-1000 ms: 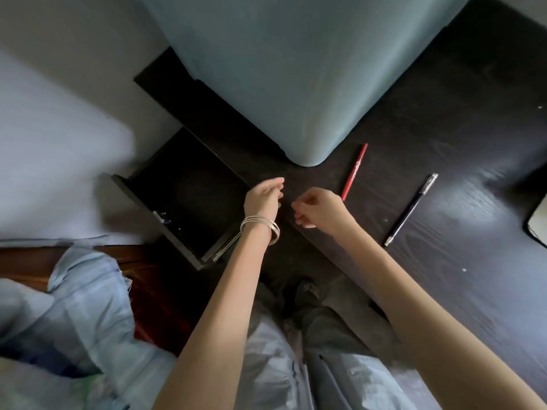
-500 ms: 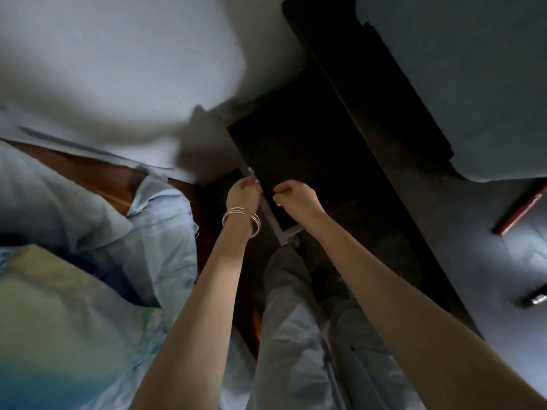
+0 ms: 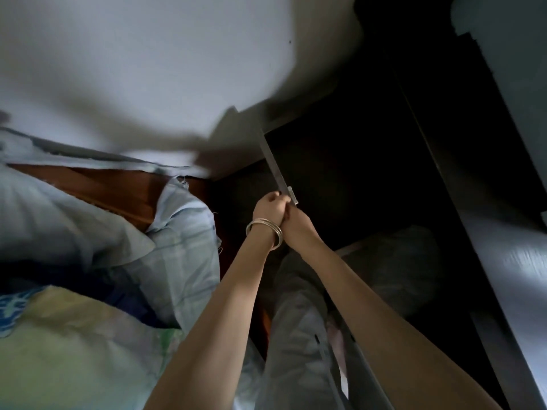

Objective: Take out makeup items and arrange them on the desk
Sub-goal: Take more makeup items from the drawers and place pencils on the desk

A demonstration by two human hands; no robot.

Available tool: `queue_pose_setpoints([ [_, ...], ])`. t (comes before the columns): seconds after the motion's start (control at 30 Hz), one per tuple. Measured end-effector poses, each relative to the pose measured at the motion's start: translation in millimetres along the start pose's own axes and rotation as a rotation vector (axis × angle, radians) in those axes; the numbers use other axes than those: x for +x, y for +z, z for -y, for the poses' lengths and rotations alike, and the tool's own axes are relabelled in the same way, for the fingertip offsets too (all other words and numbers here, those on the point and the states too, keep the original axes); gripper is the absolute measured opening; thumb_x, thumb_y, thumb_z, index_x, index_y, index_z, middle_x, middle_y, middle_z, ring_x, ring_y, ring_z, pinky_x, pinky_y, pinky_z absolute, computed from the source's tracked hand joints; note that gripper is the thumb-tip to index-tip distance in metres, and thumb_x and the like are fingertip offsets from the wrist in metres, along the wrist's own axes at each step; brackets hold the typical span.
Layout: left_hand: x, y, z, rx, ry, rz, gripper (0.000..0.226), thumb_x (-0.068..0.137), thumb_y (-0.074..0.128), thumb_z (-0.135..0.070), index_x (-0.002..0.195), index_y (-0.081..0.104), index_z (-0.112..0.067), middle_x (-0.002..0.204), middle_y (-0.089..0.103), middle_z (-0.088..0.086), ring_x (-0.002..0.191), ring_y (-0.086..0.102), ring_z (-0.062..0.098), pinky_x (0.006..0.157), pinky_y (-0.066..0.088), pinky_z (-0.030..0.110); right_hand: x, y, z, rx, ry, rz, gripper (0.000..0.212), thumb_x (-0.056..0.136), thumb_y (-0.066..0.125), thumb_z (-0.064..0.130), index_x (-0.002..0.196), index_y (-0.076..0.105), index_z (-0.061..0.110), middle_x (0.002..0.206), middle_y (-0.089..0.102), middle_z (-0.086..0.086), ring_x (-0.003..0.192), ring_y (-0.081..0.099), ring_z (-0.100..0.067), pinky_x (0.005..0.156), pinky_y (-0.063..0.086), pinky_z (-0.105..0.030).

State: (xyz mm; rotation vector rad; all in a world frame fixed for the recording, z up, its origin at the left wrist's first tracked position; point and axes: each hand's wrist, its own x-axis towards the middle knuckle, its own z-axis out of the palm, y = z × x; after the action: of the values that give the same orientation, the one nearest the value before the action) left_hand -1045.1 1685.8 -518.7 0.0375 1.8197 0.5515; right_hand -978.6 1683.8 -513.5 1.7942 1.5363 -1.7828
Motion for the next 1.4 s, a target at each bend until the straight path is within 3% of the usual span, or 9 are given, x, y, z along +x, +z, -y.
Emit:
queue_pose_setpoints([
  [0.17,5.9,18.1,-11.7,0.082,0.005,0.025,0.021,0.091,0.053,-0.017,0.108,0.062,-0.009,0.092,0.062,0.006,0.098,0.059,0.026,0.093,0.047,0.037,6.2,-17.2,-6.4,0.193,0.112,-0.003,0.030,0.099,0.037,0.019,0.121,0.055,0.008,0.079,0.053,0.004,0.067,0.051,-0.004,0.055,0.037,-0.015],
  [0.5,9.5,93.8,-50.8,0.191,0.083,0.139,0.030,0.091,0.052,-0.018,0.111,0.062,0.001,0.117,0.063,0.019,0.111,0.057,0.030,0.088,0.042,0.032,17.5,-91.5,-30.9,0.254,0.004,-0.170,0.031,0.093,0.046,0.009,0.121,0.057,0.011,0.117,0.063,-0.013,0.112,0.059,-0.027,0.096,0.047,-0.041],
  [0.63,11.8,126.2,-68.9,0.134,0.043,0.172,0.038,0.094,0.047,-0.022,0.120,0.056,0.004,0.123,0.059,0.021,0.114,0.056,0.033,0.096,0.043,0.037,24.7,-122.2,-39.0,0.267,0.028,-0.224,0.030,0.094,0.048,0.017,0.122,0.060,0.018,0.117,0.064,-0.007,0.111,0.058,-0.023,0.099,0.046,-0.040],
  [0.77,9.5,146.7,-80.1,0.052,0.013,0.253,0.034,0.097,0.038,-0.026,0.098,0.062,-0.002,0.083,0.060,0.007,0.094,0.056,0.024,0.086,0.043,0.034,21.9,-140.1,-41.7,0.326,0.052,-0.278,0.026,0.095,0.049,0.025,0.118,0.060,0.021,0.108,0.062,0.001,0.109,0.058,-0.018,0.088,0.044,-0.028],
  [0.87,5.0,157.2,-85.5,-0.025,-0.003,0.314,0.043,0.097,0.041,-0.035,0.114,0.061,-0.001,0.074,0.058,0.001,0.087,0.057,0.024,0.098,0.043,0.038,19.6,-145.8,-46.4,0.325,0.026,-0.323,0.034,0.096,0.047,0.023,0.129,0.052,0.014,0.125,0.059,-0.009,0.116,0.055,-0.024,0.092,0.042,-0.029],
  [1.03,-1.8,167.3,-90.9,-0.101,0.015,0.417,0.036,0.098,0.041,-0.036,0.104,0.063,-0.008,0.087,0.062,0.006,0.089,0.059,0.021,0.104,0.042,0.037,14.3,-155.4,-47.3,0.537,0.052,-0.345,0.038,0.096,0.049,0.021,0.134,0.047,0.020,0.139,0.049,-0.006,0.131,0.044,-0.023,0.109,0.032,-0.028],
  [1.13,-6.7,170.4,-91.2,-0.063,0.035,0.427,0.043,0.097,0.042,-0.040,0.120,0.058,-0.008,0.118,0.062,0.012,0.114,0.056,0.027,0.108,0.039,0.038,5.2,-160.5,-47.3,0.563,0.043,-0.321,0.046,0.099,0.044,0.024,0.143,0.035,0.013,0.148,0.038,-0.009,0.137,0.035,-0.025,0.106,0.027,-0.026],
  [1.3,-32.8,144.2,-91.9,0.035,0.148,0.442,0.050,0.097,0.039,-0.043,0.130,0.052,-0.007,0.130,0.056,0.010,0.123,0.051,0.025,0.109,0.036,0.040,-24.5,-158.0,-47.8,0.531,0.017,-0.347,0.062,0.087,0.058,0.034,0.143,0.036,0.020,0.132,0.047,0.005,0.127,0.042,-0.017,0.108,0.031,-0.029],
  [1.4,-64.4,118.5,-87.9,0.052,0.282,0.449,0.047,0.100,0.029,-0.036,0.132,0.050,-0.008,0.135,0.054,0.008,0.126,0.048,0.022,0.105,0.035,0.034,-55.6,-157.9,-41.0,0.593,-0.037,-0.339,0.066,0.091,0.056,0.030,0.148,0.026,0.015,0.148,0.036,0.000,0.137,0.035,-0.018,0.116,0.027,-0.037],
])
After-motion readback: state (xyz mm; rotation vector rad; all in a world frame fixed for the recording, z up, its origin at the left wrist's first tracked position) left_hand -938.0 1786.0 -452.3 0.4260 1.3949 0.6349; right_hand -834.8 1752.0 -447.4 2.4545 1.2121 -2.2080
